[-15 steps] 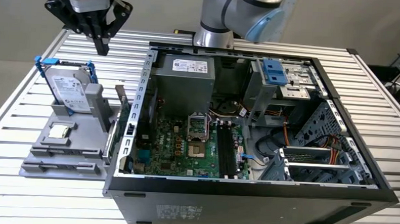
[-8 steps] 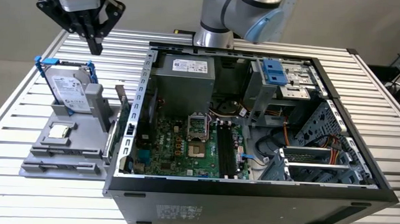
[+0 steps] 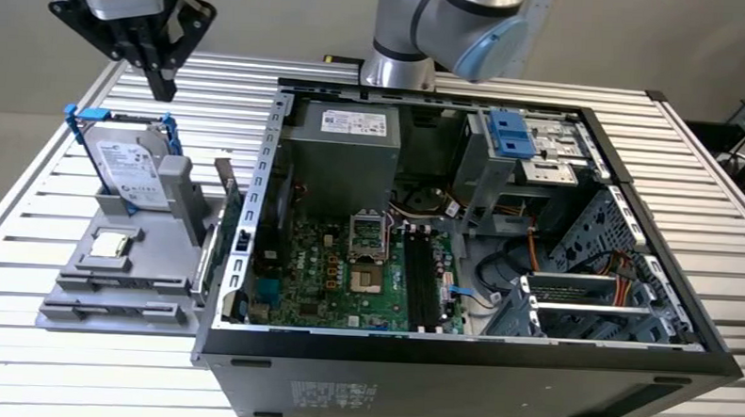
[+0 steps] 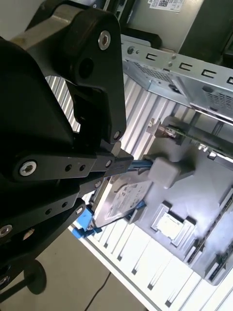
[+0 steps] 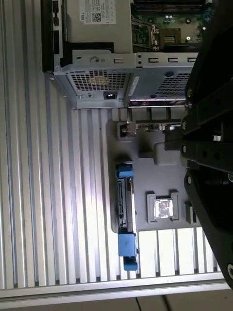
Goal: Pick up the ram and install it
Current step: 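Reach for the ram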
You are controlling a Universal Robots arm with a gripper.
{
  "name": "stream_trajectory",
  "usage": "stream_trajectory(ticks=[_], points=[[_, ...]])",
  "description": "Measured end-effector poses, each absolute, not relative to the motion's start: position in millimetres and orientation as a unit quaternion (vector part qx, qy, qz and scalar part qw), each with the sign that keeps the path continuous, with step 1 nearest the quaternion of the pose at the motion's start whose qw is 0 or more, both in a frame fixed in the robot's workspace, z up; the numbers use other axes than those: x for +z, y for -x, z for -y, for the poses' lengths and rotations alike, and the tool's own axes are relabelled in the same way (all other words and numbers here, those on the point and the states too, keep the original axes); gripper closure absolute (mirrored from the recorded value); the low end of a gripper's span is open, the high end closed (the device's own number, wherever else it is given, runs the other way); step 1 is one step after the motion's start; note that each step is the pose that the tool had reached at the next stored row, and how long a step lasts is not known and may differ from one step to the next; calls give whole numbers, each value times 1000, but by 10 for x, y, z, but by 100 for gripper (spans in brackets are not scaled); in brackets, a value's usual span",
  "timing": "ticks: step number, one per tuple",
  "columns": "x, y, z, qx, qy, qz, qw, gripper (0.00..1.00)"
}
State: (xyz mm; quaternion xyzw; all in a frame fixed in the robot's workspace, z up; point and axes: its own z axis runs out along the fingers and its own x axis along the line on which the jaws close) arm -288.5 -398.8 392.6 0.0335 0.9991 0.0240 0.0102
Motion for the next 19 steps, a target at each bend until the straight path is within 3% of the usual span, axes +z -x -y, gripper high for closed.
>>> stream_trajectory(ticks=[19], points=[[3925, 3235, 3988, 24, -34, -999, 10, 100]])
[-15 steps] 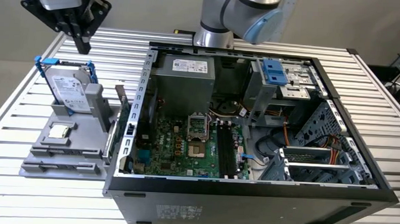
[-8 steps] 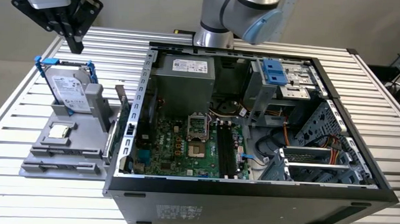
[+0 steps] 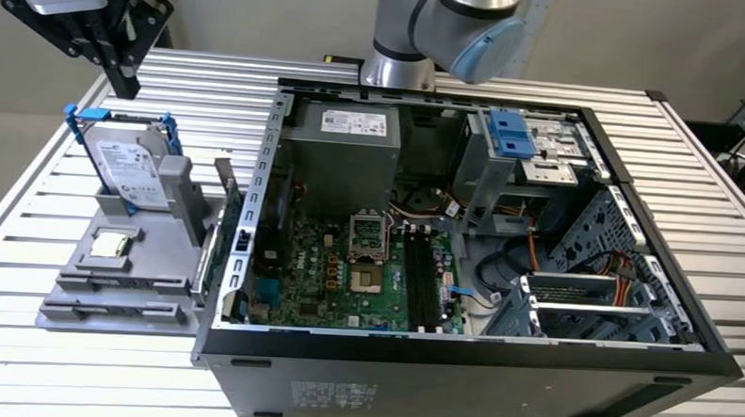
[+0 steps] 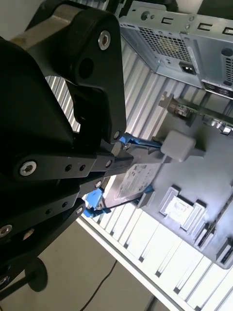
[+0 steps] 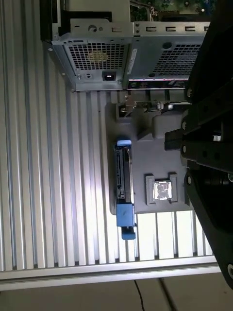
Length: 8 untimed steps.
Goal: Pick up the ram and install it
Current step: 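Reach for the ram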
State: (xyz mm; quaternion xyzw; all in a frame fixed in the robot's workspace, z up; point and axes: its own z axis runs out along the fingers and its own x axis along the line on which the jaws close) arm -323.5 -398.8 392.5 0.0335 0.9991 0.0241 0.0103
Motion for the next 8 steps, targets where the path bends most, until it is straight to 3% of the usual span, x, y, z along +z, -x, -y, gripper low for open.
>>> stream_trajectory(ticks=[8], points=[[3926, 3348, 3988, 24, -34, -999, 10, 100]])
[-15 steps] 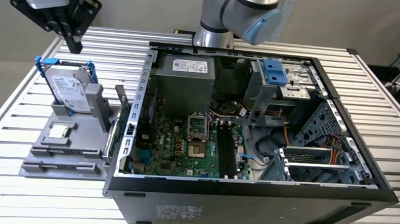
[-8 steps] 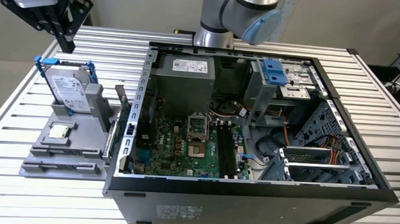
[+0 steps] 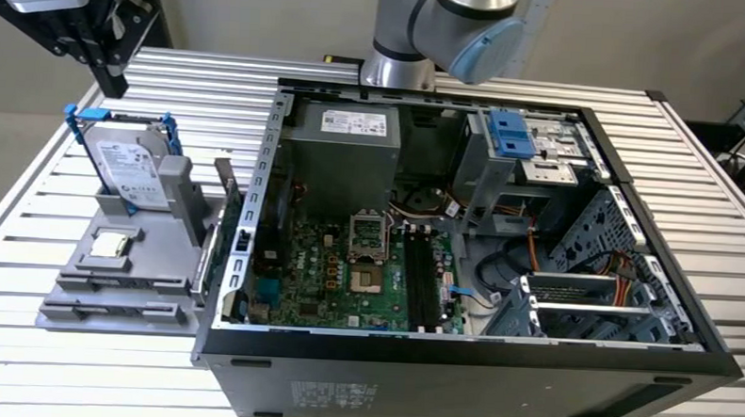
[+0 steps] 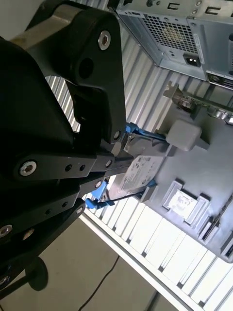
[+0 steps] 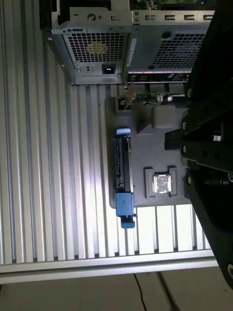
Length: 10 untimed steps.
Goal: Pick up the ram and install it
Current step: 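Reach for the ram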
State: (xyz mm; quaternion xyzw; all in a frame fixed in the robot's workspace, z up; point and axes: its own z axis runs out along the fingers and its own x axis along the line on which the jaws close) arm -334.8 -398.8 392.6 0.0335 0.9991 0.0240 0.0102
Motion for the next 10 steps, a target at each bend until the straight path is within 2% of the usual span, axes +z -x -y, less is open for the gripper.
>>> stream_trajectory(ticks=[10], points=[[3926, 3362, 3988, 24, -34, -999, 10, 100]])
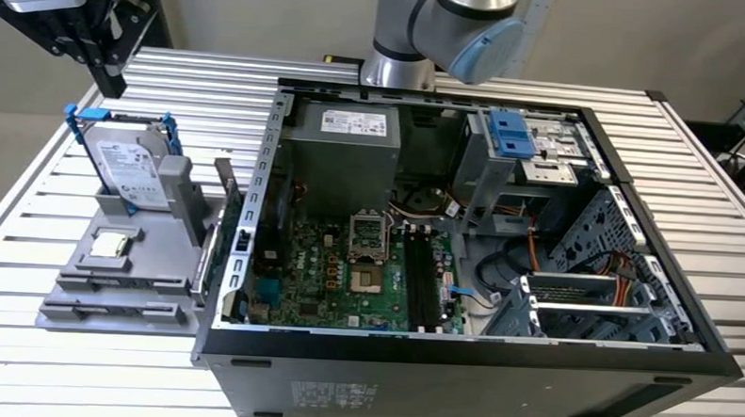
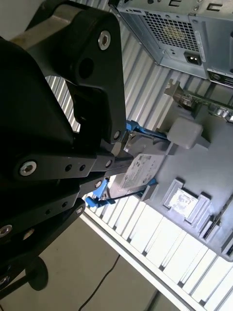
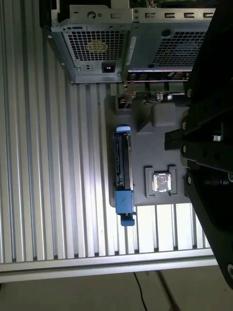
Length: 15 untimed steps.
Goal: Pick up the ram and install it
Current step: 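Reach for the ram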
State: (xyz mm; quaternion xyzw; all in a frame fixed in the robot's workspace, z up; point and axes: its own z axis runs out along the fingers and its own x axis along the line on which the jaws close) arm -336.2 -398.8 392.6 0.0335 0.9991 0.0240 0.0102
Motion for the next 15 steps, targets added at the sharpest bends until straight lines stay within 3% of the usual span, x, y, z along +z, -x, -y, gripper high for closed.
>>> stream_trajectory(ticks=[15], points=[[3923, 3395, 4104, 24, -34, -999, 10, 100]])
